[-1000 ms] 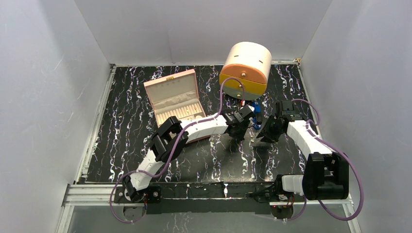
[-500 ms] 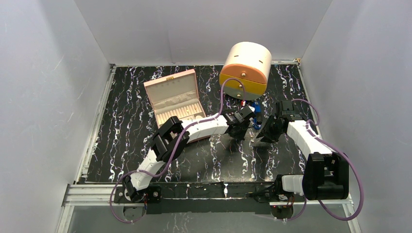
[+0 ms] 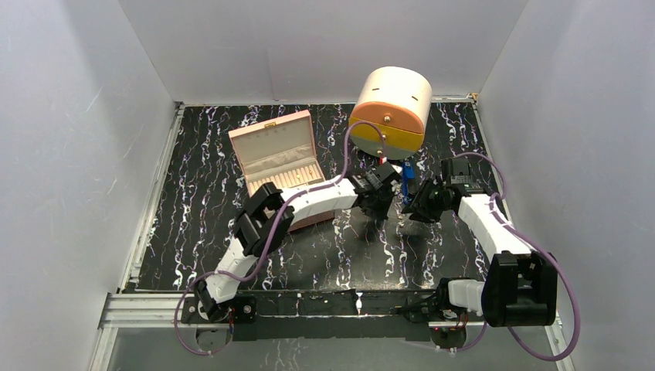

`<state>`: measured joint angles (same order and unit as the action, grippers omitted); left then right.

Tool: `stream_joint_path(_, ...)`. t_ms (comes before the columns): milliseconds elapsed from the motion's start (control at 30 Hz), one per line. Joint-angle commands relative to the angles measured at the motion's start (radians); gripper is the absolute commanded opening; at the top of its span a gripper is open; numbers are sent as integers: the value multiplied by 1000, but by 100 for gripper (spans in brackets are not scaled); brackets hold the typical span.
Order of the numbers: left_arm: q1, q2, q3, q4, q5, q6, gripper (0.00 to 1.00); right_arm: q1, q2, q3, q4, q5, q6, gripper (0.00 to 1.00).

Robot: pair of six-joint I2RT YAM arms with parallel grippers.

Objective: Organize the mixed jewelry
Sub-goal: Pick up the jewelry from the center of the board.

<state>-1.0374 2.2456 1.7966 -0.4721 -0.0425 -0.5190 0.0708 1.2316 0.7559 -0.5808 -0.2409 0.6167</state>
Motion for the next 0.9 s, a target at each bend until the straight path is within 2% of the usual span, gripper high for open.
stream_joint_path(0, 75, -184, -63, 58, 208, -80, 0, -18, -25, 62, 70, -165, -14, 43)
stream_joint_path(233, 196, -349, -236, 265, 431, -253, 0, -61, 9, 120, 102, -360, 78, 47)
stream_joint_path(367, 243, -440, -322, 422, 533, -371, 0, -99, 25, 129, 186, -500, 164, 51)
stream_joint_path(500, 282, -501, -375, 552, 603, -483, 0, -101, 23, 101, 360, -672, 296, 59)
stream_joint_path(600, 308, -538, -427, 679, 644, -555, 0, -100, 5, 45, 596, -778, 442, 63)
stream_joint_path(733, 334, -561, -481, 850, 702, -637, 0, -92, -20, -11, 842, -801, 644, 67)
stream_joint_path(867, 350, -575, -504, 959, 735, -667, 0, -86, -37, -5, 916, -784, 744, 71)
